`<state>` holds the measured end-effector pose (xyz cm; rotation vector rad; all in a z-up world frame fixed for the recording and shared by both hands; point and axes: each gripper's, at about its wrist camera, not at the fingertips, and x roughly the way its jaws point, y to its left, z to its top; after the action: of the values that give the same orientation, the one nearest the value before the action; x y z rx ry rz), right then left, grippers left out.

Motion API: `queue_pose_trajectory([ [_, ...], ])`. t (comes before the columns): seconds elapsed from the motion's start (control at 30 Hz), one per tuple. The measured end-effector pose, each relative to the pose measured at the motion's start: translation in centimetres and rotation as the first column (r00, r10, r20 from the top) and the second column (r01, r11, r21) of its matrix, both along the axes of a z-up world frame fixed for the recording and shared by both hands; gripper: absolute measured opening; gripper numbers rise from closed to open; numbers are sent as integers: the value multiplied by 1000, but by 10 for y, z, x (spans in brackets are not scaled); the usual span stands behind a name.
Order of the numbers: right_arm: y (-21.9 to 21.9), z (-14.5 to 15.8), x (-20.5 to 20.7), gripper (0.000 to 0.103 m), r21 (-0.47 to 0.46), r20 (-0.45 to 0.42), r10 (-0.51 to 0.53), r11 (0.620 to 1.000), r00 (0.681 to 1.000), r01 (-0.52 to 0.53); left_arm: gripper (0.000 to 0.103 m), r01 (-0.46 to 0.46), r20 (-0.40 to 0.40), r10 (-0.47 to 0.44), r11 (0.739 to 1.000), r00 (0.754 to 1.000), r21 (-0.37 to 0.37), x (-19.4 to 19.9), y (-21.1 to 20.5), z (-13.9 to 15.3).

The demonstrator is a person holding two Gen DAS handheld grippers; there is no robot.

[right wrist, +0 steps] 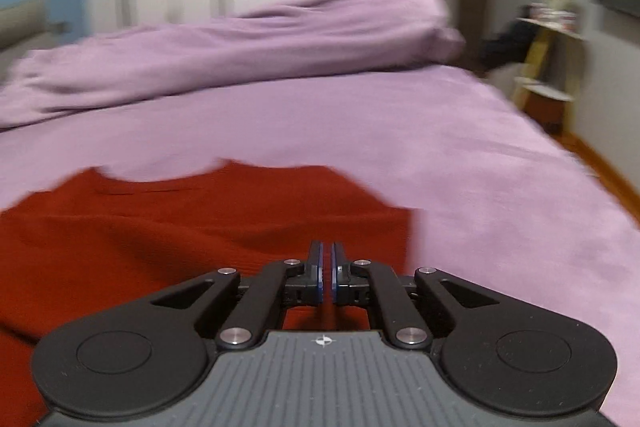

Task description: Fold small clothes

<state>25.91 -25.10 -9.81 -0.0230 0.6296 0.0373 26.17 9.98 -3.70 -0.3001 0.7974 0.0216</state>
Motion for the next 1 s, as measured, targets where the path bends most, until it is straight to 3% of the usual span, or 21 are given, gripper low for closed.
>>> queue_pose_trajectory([
  [0.13,45,-8,6,4,-1,-44,174,985,984,-174,76,10,25,-10,1000,1000,14,26,-13,-2],
  [0.23,65,-19,13,4,-11,-65,222,975,973,-223,74,-11,22,10,998,1000,65,51,-25,-14],
  [0.3,69,-28,21,2,-68,-95,197,977,976,-204,74,23,37,-28,993,999,112,65,-35,-22],
  [0.47,48,-37,43,0,-119,-63,115,985,991,-121,72,86,-11,-86,968,996,236,95,-62,-45],
  [0.53,47,-37,51,0,-165,-46,101,980,994,-107,75,81,7,-86,959,996,273,103,-69,-50],
  [0.63,50,-37,57,0,-171,-41,100,980,994,-106,82,70,13,-77,958,997,278,114,-70,-58],
  [0.73,46,-33,52,0,-133,-45,117,984,992,-122,84,67,11,-72,966,997,249,114,-64,-56],
  [0.9,33,-15,7,0,-58,-40,127,990,991,-129,80,87,31,-96,973,995,214,76,-59,-41],
  [1.0,26,-24,-15,0,-84,-78,111,989,991,-118,81,97,25,-105,972,994,215,55,-58,-42],
])
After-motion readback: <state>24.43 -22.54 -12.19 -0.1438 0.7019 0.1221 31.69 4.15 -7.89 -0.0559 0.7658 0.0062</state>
